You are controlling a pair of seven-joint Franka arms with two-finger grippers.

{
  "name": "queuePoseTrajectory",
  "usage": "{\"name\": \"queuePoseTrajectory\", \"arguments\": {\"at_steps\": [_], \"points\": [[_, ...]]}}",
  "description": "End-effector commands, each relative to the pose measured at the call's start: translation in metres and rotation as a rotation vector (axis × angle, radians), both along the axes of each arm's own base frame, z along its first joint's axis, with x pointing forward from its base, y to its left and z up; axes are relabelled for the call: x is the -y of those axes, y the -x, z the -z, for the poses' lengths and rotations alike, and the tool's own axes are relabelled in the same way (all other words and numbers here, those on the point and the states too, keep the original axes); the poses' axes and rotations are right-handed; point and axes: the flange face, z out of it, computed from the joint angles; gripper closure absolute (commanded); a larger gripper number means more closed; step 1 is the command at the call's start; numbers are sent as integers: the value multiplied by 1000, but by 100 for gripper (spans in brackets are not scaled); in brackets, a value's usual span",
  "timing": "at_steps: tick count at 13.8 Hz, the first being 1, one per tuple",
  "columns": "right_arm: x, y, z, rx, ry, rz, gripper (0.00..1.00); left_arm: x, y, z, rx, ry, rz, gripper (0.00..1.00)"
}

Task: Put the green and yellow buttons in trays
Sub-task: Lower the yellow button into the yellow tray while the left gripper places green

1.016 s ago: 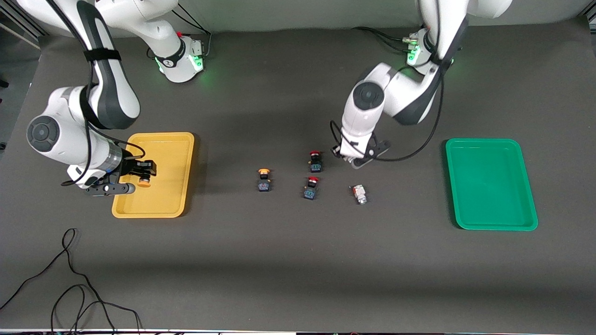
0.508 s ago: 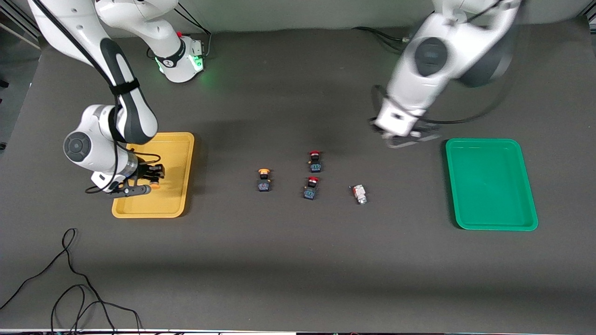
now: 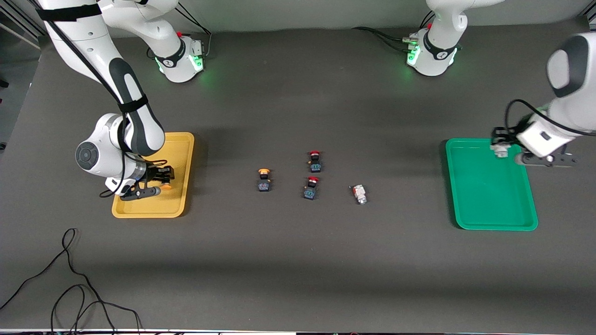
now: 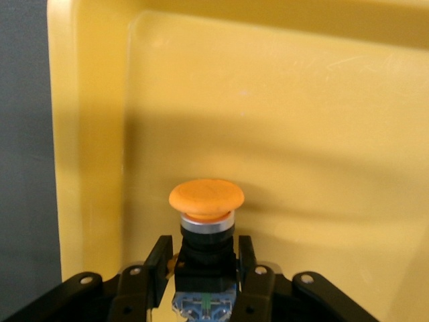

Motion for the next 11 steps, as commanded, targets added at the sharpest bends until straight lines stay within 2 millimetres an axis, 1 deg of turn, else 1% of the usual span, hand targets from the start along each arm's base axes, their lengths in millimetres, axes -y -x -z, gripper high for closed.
{"name": "queuePoseTrajectory", "arguments": {"at_steps": [1, 2, 3, 4, 5, 7, 8, 9, 11], "points": [[-4, -5, -6, 25, -22, -4, 26, -14, -18, 64, -24, -3, 49, 100], [-5, -5, -12, 29, -29, -2, 16, -17, -25, 93, -27, -1, 52, 100], [-5, -7, -20, 42, -36, 0, 1, -18, -29, 119, -32, 5, 50, 100], [-7, -7, -30, 45, -50, 0, 0, -22, -32, 143, -35, 10, 38, 100], [-7, -8, -41, 43, -63, 23, 0, -24, -33, 162, -38, 14, 28, 100], [-9, -10, -78, 60, -91, 95, 0, -24, -36, 186, -32, 17, 10, 100], [-13, -12, -98, 50, -113, 119, 0, -23, -37, 194, -29, 16, 0, 100], [-16, -17, -116, 36, -132, 127, 0, -23, -36, 199, -35, 15, -14, 97], [-27, -32, -152, 10, -143, 158, 0, -18, -36, 198, -45, 6, -51, 37]]}}
